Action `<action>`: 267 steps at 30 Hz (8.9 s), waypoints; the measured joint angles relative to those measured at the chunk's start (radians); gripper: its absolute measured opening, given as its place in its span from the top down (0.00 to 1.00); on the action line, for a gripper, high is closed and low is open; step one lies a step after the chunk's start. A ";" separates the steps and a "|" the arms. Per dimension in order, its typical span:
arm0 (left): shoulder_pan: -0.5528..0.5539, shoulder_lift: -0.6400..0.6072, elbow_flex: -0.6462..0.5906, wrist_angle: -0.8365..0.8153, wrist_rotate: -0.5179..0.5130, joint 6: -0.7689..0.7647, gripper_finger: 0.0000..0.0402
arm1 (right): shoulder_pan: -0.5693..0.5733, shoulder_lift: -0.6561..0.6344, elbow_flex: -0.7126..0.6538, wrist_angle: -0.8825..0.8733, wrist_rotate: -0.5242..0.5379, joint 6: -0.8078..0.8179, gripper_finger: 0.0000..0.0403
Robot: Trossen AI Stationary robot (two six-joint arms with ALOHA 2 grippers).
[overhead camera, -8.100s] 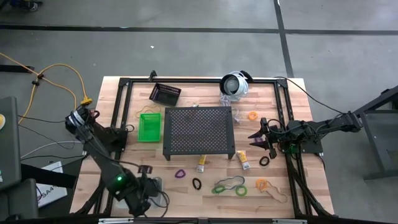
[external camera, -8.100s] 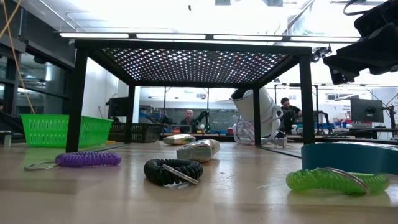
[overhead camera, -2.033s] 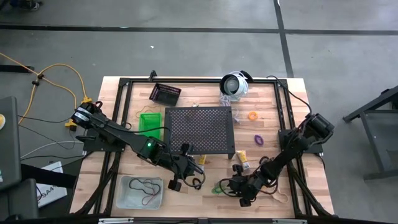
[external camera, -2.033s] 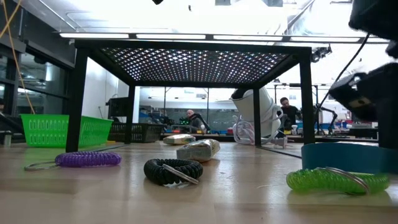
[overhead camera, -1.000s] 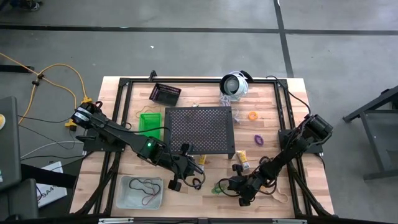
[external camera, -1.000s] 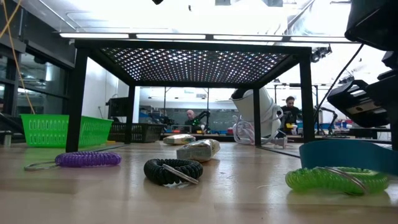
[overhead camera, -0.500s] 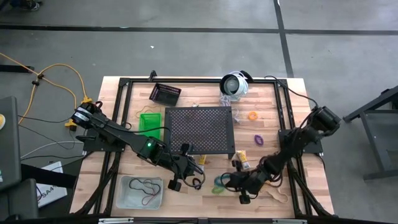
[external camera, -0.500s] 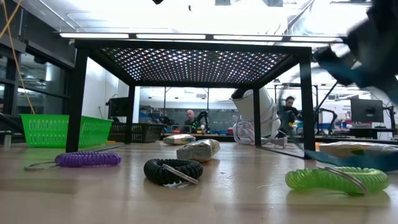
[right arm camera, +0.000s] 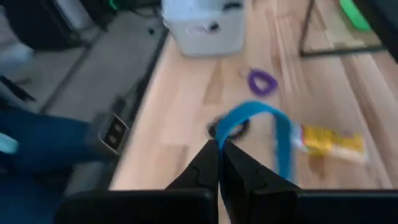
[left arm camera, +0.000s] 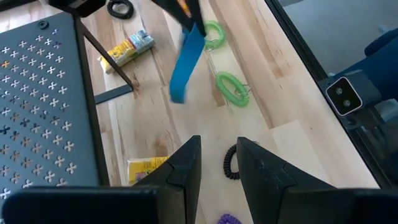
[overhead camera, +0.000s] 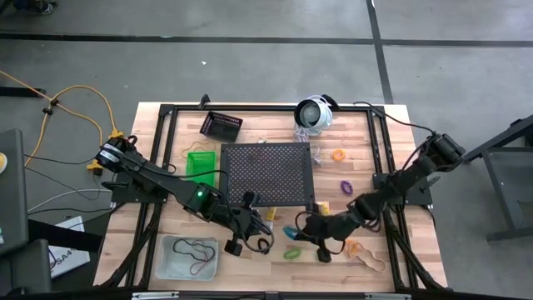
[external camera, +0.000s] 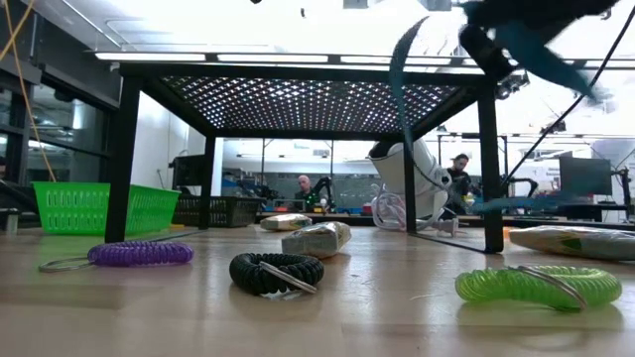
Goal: Pick & Place Office Desk Supplies
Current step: Put the blue rubber band into the white bin, then put the brown rubber band into the white bin
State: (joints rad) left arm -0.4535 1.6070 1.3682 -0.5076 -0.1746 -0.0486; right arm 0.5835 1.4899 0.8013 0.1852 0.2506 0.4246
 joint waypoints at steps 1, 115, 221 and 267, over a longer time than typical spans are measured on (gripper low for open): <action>0.000 0.000 0.000 0.000 -0.005 0.000 0.76 | -0.007 0.000 0.000 0.019 -0.015 -0.006 0.99; 0.064 0.030 0.000 0.239 0.169 0.051 1.00 | -0.106 0.000 0.001 0.310 -0.215 -0.083 0.99; -0.603 -0.232 -0.325 -0.267 -0.250 -1.376 1.00 | -0.040 0.000 0.000 0.209 -0.250 -0.051 0.67; -0.545 -0.216 -0.325 -0.228 -0.270 -1.311 0.77 | -0.040 0.000 0.000 0.206 -0.250 -0.052 0.67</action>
State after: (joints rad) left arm -0.9982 1.3909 1.0431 -0.7357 -0.4444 -1.3592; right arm 0.5438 1.4902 0.8013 0.3908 0.0006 0.3729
